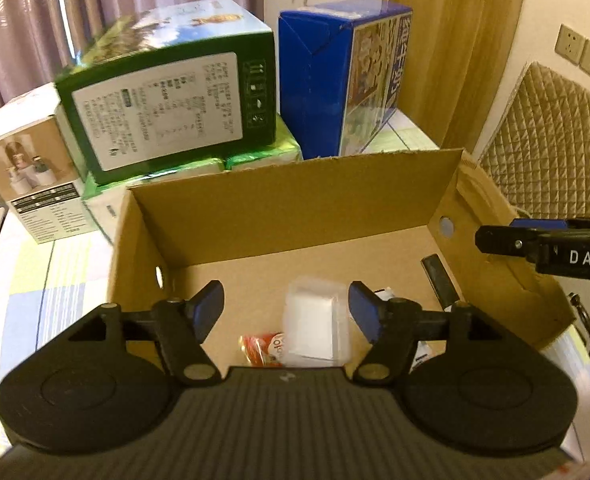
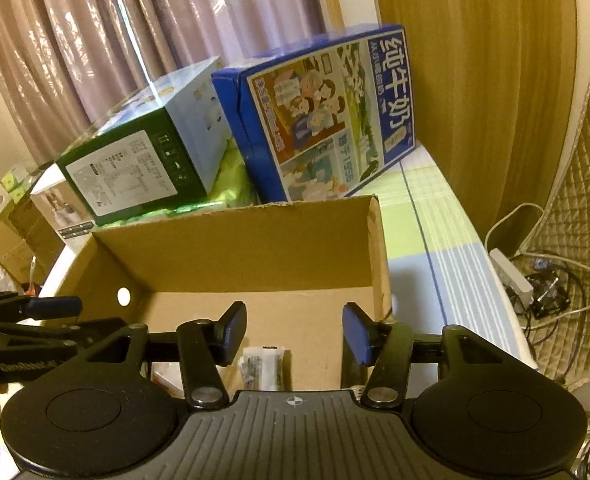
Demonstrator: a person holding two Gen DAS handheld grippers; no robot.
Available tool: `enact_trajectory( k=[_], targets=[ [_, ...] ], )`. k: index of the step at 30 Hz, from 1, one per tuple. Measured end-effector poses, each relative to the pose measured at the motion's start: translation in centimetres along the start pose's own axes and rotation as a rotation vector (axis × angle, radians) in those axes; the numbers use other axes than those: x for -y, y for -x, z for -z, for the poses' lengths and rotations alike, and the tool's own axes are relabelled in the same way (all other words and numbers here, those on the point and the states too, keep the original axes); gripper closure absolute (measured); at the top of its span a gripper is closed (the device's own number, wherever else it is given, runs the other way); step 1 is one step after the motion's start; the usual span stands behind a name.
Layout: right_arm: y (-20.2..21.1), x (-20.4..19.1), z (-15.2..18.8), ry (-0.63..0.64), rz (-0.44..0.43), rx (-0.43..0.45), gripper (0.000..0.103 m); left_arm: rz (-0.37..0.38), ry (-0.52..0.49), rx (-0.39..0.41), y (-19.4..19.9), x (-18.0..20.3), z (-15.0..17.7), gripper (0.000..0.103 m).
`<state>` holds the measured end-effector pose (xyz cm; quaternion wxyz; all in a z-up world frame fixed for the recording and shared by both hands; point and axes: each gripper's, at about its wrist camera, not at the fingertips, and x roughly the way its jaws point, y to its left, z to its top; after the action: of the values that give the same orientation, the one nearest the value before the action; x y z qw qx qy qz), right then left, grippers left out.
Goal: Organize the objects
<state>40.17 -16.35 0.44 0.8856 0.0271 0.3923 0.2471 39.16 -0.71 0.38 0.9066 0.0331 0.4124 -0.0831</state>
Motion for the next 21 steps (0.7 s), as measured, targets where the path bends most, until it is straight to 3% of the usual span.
enact_trajectory(
  k=[10,16,21],
  targets=[
    [8.5,-1.9,1.9,0.042,-0.021,0.076,0.029,-0.01,0.03,0.078,8.3,0.3,3.4,0.027],
    [14.2,-3.6,5.9,0.095,-0.036,0.094,0.012,-0.036,0.048,0.126,14.3,0.8,7.4,0.018],
    [17.3,-3.9,10.1,0.059,-0.044,0.076,0.002,-0.055,0.056,0.13,18.0,1.4,11.5,0.01]
  ],
)
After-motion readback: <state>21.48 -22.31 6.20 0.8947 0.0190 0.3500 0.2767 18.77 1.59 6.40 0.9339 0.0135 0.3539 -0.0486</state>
